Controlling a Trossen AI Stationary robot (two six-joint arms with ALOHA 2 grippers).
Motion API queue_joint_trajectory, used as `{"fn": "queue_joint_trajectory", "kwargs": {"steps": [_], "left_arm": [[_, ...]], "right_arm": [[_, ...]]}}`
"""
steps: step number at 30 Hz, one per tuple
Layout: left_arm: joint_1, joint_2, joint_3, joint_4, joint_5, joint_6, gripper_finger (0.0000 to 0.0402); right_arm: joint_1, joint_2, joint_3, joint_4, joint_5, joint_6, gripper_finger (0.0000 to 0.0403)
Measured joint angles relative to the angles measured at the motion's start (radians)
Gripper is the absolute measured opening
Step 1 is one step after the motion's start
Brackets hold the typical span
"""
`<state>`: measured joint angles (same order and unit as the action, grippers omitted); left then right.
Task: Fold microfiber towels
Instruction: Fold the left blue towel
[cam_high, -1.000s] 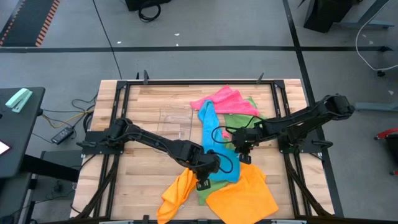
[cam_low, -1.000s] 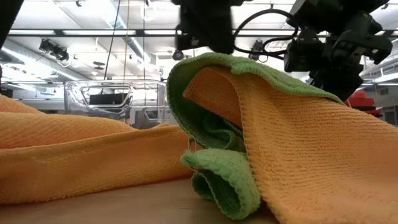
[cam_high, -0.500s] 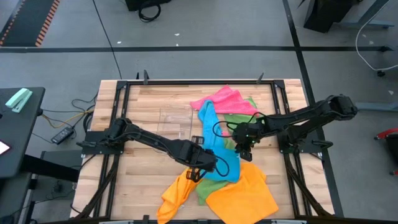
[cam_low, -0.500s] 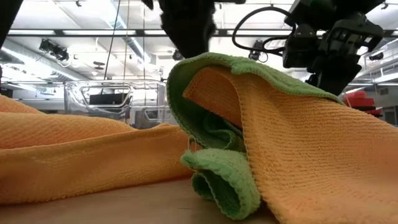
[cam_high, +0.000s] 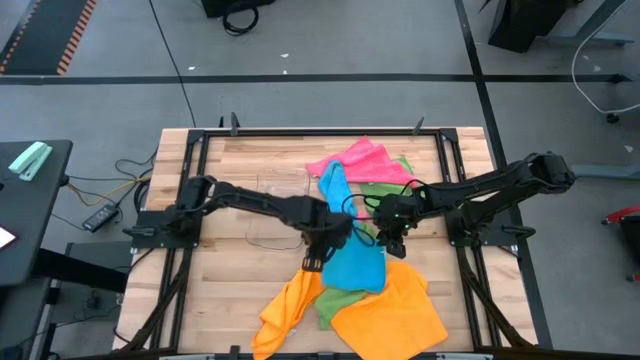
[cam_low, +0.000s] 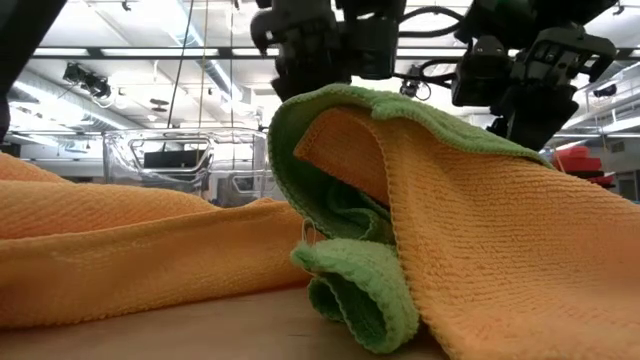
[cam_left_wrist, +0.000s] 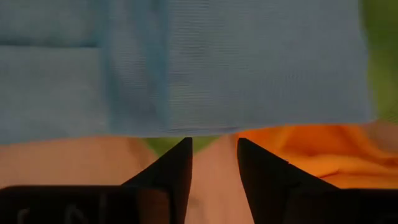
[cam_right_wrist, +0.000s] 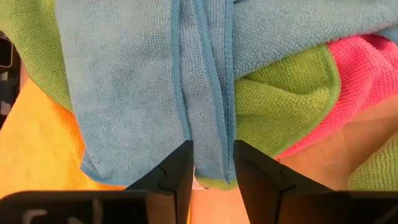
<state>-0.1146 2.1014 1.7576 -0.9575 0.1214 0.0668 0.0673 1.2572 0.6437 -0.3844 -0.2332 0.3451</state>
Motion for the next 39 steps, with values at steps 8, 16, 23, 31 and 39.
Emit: {"fn": "queue_joint_trajectory", "kwargs": {"steps": [8,16,23,31,39], "left_arm": [[0.003,0.008,0.001,0.009,-0.042,0.15,0.018],[0.01,0.029,0.0,0.031,0.012,0.18,0.0185],[0.035,0.041,0.0,0.03,0.021,0.155,0.0169],[0.062,0.042,0.0,0.04,0.154,0.162,0.0153],[0.081,0.046,0.0,0.047,0.206,0.12,0.0131]], "right_arm": [[0.0,0.0,0.0,0.026,0.021,-0.01,0.0123],[0.0,0.0,0.0,0.047,0.024,-0.014,0.0123],[0.0,0.0,0.0,0.052,0.027,-0.015,0.0123],[0.0,0.0,0.0,0.055,0.027,-0.014,0.0123],[0.0,0.0,0.0,0.06,0.038,-0.013,0.0123]]}}
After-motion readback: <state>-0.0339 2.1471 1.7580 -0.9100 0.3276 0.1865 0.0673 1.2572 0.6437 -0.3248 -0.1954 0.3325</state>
